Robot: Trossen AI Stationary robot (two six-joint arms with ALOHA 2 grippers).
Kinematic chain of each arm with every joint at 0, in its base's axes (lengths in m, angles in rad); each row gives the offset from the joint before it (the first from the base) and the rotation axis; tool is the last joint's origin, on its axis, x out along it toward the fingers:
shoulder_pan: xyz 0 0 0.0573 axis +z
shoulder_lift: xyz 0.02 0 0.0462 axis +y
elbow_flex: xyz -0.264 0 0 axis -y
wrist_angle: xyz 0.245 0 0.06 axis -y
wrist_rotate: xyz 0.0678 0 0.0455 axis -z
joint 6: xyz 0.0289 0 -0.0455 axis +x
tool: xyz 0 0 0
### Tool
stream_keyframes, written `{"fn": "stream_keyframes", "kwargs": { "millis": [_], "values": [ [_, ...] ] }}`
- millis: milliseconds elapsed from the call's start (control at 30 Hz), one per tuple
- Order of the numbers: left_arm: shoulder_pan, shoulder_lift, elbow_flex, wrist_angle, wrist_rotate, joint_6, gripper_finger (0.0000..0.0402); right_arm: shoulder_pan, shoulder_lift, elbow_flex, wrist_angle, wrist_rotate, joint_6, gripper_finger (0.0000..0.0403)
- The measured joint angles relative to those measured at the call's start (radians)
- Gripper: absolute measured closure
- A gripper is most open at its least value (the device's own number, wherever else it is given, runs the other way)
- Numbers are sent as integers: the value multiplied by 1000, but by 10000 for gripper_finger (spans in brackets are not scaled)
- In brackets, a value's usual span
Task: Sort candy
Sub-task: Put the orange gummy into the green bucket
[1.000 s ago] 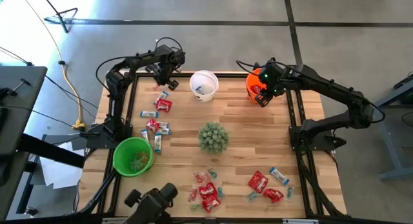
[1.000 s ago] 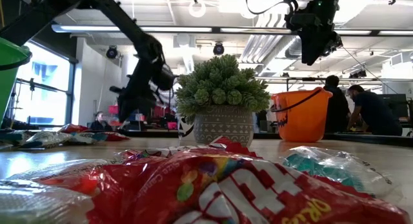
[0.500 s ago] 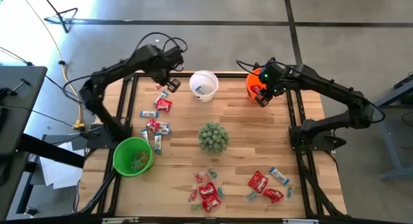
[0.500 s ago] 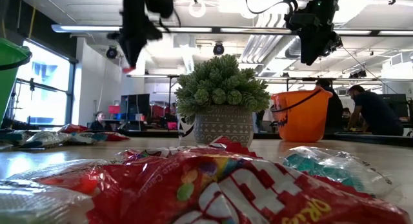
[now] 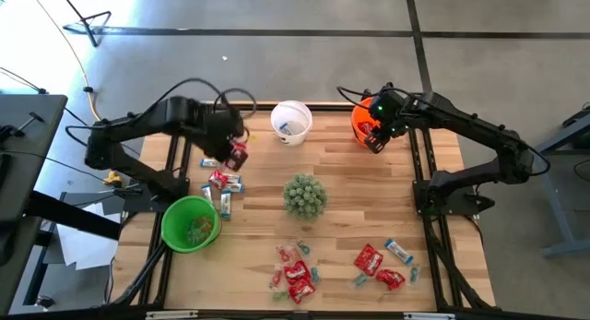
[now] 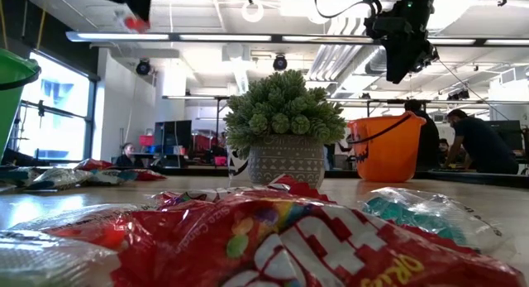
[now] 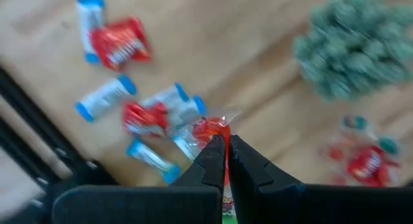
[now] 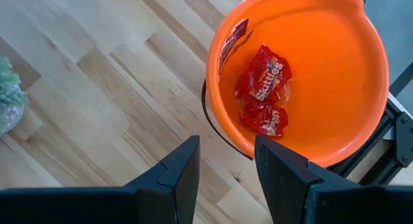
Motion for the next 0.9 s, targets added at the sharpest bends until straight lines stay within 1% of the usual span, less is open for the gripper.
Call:
{"fn": "stream_keyframes", "kwargs": {
  "millis": [300, 367, 467, 533, 600, 667, 800, 900],
  "values": [
    [-357, -5, 0, 0, 159, -430, 401, 0, 0, 0, -95, -11, -23, 258],
    [-439, -3, -1, 2, 169, -521, 401, 1, 0, 0, -116, -13, -23, 258],
    [-537, -1, -1, 0, 125, -653, 401, 1, 0, 0, -135, -13, -28, 258],
    [-584, -7, -16, 2, 75, -745, 401, 1, 0, 0, -136, -13, -30, 258],
    [-621, -9, -45, -3, 58, -823, 401, 1, 0, 0, -136, -13, -30, 258],
    [-653, -6, -86, 2, 84, -863, 401, 1, 0, 0, -136, -13, -43, 258],
    [-698, -8, -198, -2, 176, -910, 401, 1, 0, 0, -135, -14, -56, 258],
    [-714, -13, -286, 1, 173, -931, 401, 1, 0, 0, -129, -14, -56, 258]
  ]
}}
